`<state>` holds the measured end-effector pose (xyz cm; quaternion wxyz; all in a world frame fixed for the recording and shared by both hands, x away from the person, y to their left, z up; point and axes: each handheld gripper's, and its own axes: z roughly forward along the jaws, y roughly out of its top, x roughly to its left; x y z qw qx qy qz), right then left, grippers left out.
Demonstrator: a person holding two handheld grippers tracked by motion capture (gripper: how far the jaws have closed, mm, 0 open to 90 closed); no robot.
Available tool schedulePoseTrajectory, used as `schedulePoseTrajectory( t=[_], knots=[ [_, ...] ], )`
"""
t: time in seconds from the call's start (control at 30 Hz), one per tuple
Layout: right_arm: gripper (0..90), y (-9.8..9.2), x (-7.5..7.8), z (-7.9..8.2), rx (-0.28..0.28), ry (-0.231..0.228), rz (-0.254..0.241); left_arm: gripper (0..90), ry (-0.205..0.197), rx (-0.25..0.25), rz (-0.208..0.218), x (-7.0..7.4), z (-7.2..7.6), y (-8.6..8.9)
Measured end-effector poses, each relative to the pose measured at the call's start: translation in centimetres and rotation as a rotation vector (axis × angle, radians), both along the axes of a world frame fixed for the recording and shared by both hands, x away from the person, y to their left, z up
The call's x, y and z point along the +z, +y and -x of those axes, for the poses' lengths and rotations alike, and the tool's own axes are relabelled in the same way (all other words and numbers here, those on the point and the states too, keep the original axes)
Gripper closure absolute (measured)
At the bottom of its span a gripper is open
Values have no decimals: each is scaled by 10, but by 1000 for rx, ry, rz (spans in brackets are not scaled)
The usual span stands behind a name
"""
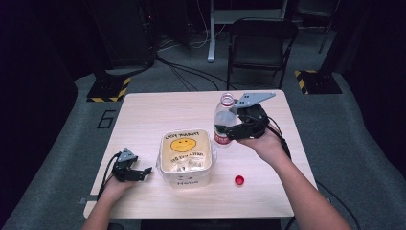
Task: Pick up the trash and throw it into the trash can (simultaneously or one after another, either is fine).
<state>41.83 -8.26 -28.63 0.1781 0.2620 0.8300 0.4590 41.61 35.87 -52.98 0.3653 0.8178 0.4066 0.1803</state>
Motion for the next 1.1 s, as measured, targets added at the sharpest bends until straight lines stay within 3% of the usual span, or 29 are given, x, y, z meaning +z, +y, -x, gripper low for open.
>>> schedulePoseTrajectory(
  t=[0.73,1.1],
  knots=[
    [247,22,25,3,58,-26,-20,144,0,1,1,0,0,0],
    [247,39,24,2,102,-30,-23,145,0,0,0,0,0,0]
  ],
)
